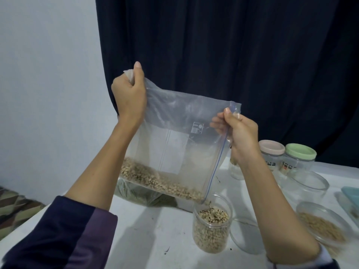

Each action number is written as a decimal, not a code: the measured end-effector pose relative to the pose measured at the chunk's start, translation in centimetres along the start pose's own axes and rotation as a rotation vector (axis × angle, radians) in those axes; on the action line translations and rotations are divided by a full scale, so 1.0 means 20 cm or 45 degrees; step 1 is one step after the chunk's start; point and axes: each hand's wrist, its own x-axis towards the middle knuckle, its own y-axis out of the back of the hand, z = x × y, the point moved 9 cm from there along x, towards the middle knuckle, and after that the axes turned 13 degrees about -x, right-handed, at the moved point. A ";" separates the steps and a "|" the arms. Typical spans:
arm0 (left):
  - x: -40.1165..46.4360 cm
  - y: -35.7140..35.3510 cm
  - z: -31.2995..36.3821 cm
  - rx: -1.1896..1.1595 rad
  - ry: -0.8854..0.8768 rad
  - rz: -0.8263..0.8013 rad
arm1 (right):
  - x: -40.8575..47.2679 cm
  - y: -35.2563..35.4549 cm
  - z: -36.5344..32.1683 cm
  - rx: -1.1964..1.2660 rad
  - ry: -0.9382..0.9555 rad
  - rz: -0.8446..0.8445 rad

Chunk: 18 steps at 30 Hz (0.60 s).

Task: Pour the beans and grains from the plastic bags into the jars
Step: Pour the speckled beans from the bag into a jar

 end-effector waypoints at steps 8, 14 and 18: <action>-0.01 -0.01 -0.04 0.020 0.019 0.002 | 0.02 0.02 0.04 -0.008 -0.002 -0.010; -0.04 -0.03 -0.06 -0.003 0.044 -0.014 | 0.01 0.03 0.05 -0.035 -0.011 -0.030; -0.04 -0.06 -0.07 -0.005 0.045 -0.036 | 0.00 0.05 0.04 -0.015 0.001 -0.019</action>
